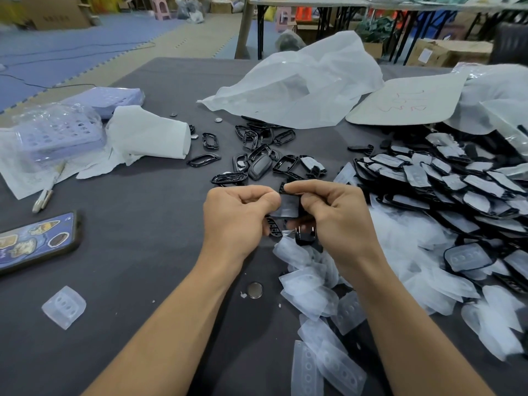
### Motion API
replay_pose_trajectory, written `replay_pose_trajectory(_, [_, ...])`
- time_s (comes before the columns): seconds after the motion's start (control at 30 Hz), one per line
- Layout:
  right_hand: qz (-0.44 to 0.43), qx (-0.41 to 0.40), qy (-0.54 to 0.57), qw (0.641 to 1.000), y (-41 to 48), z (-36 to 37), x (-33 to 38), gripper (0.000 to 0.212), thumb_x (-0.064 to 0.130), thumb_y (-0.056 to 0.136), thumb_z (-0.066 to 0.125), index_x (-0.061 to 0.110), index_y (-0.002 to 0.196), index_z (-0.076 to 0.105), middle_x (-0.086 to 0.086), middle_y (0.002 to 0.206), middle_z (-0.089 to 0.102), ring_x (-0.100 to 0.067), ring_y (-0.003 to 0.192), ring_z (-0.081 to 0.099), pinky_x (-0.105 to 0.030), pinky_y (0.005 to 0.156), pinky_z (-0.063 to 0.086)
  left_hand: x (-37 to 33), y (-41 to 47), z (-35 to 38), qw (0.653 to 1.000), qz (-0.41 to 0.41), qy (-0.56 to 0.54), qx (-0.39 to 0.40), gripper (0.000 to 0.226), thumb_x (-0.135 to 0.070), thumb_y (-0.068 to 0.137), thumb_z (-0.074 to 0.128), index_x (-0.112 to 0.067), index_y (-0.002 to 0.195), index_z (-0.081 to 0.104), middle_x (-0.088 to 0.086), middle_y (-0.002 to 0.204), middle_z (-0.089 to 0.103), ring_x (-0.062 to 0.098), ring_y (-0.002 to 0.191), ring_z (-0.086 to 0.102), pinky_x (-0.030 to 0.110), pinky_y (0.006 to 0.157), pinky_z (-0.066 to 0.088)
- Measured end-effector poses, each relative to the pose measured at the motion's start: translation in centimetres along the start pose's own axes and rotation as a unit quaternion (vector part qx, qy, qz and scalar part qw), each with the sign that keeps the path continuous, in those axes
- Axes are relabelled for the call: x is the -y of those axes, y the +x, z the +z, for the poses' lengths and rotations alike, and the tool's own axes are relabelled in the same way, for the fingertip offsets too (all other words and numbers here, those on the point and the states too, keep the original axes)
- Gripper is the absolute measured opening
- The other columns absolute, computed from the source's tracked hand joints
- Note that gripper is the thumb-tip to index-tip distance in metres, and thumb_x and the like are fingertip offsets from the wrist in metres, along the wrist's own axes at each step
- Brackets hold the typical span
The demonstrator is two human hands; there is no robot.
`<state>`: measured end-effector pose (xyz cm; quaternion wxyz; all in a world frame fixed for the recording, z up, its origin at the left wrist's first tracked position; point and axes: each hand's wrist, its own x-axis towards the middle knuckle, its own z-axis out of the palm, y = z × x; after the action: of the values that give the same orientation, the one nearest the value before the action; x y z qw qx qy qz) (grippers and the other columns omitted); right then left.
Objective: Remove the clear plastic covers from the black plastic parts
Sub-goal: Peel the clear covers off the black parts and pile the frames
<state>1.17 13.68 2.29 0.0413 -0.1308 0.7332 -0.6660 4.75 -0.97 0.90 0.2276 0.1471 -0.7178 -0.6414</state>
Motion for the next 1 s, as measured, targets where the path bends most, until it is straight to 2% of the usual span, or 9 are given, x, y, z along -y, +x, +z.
replay_pose_trajectory(0.07, [0.001, 0.005, 0.017, 1.000, -0.2, 0.1, 0.1, 0.021, 0.002, 0.094, 0.065, 0.016, 0.098, 0.080, -0.008, 0.076, 0.077, -0.032, 0.069, 0.074, -0.032, 0.056, 0.057, 0.1, 0.1, -0.1, 1.000, -0.007, -0.009, -0.013, 0.018, -0.014, 0.080, 0.081, -0.028, 0.068, 0.082, -0.004, 0.049, 0.063, 0.013, 0.036, 0.051, 0.019, 0.044, 0.041])
replay_pose_trajectory(0.17, [-0.035, 0.005, -0.038, 0.999, -0.6, 0.3, 0.0, 0.019, 0.006, 0.084, 0.077, 0.020, 0.097, 0.078, -0.003, 0.068, 0.074, -0.021, 0.063, 0.073, -0.035, 0.062, 0.061, 0.1, 0.1, -0.1, 1.000, -0.004, 0.000, -0.012, 0.022, -0.012, 0.082, 0.081, -0.028, 0.068, 0.082, -0.003, 0.051, 0.065, 0.015, 0.036, 0.053, 0.020, 0.044, 0.041])
replay_pose_trajectory(0.27, [-0.032, -0.012, -0.029, 0.999, -0.5, 0.6, -0.1, 0.025, -0.004, 0.085, 0.072, 0.018, 0.095, 0.078, -0.003, 0.068, 0.074, -0.020, 0.060, 0.071, -0.034, 0.059, 0.060, 0.0, 0.1, 0.0, 1.000, 0.003, -0.002, -0.013, 0.022, -0.011, 0.082, 0.081, -0.029, 0.069, 0.082, -0.002, 0.052, 0.066, 0.015, 0.037, 0.054, 0.020, 0.044, 0.042])
replay_pose_trajectory(0.47, [0.030, 0.016, 0.098, 0.995, -0.1, 0.3, 0.0, 0.035, -0.020, 0.090, 0.056, 0.008, 0.093, 0.078, -0.008, 0.070, 0.074, -0.015, 0.053, 0.065, -0.021, 0.052, 0.054, 0.2, 0.0, 0.0, 1.000, 0.007, -0.012, -0.008, 0.013, -0.020, 0.078, 0.080, -0.031, 0.071, 0.083, 0.001, 0.049, 0.065, 0.014, 0.039, 0.055, 0.021, 0.045, 0.043])
replay_pose_trajectory(0.6, [0.015, -0.003, 0.057, 0.998, 0.0, 0.1, -0.2, 0.037, -0.017, 0.088, 0.058, 0.013, 0.092, 0.079, -0.011, 0.075, 0.076, -0.019, 0.056, 0.067, -0.027, 0.057, 0.059, 0.3, 0.1, -0.1, 0.999, 0.002, -0.007, 0.040, 0.008, -0.027, 0.082, 0.078, -0.032, 0.077, 0.083, 0.007, 0.056, 0.069, 0.014, 0.044, 0.057, 0.023, 0.048, 0.046])
replay_pose_trajectory(0.7, [-0.004, -0.032, 0.016, 0.999, 0.1, -0.1, -0.3, 0.037, -0.013, 0.087, 0.059, 0.018, 0.090, 0.080, -0.012, 0.077, 0.076, -0.022, 0.058, 0.071, -0.036, 0.062, 0.062, 0.0, 0.2, -0.7, 0.995, -0.039, -0.038, 0.087, 0.010, -0.032, 0.084, 0.076, -0.028, 0.081, 0.084, 0.005, 0.066, 0.073, 0.014, 0.051, 0.062, 0.021, 0.050, 0.049])
replay_pose_trajectory(0.83, [-0.004, -0.036, 0.011, 0.999, 0.1, -0.2, -0.3, 0.037, -0.011, 0.087, 0.060, 0.019, 0.088, 0.080, -0.011, 0.074, 0.076, -0.023, 0.058, 0.072, -0.032, 0.058, 0.061, -0.2, 0.1, -1.2, 0.987, -0.058, -0.022, 0.149, 0.024, -0.001, 0.088, 0.072, -0.020, 0.080, 0.084, 0.009, 0.068, 0.075, 0.014, 0.054, 0.064, 0.021, 0.051, 0.052])
replay_pose_trajectory(0.93, [-0.012, -0.032, -0.010, 0.999, 0.0, -0.3, -0.2, 0.034, -0.008, 0.085, 0.062, 0.021, 0.089, 0.080, -0.008, 0.073, 0.076, -0.023, 0.061, 0.072, -0.037, 0.060, 0.061, -0.4, 0.0, -0.9, 0.985, -0.090, -0.044, 0.137, 0.029, 0.008, 0.085, 0.070, -0.015, 0.073, 0.083, 0.012, 0.062, 0.071, 0.014, 0.047, 0.062, 0.020, 0.046, 0.048])
replay_pose_trajectory(1.0, [-0.048, -0.024, -0.067, 0.996, -0.3, -0.3, -0.1, 0.032, 0.001, 0.079, 0.071, 0.026, 0.097, 0.080, 0.001, 0.077, 0.077, -0.020, 0.065, 0.073, -0.038, 0.064, 0.062, -0.6, 0.0, -0.8, 0.985, -0.111, -0.065, 0.114, 0.027, 0.010, 0.083, 0.070, -0.014, 0.079, 0.083, 0.013, 0.060, 0.069, 0.015, 0.044, 0.059, 0.020, 0.043, 0.045])
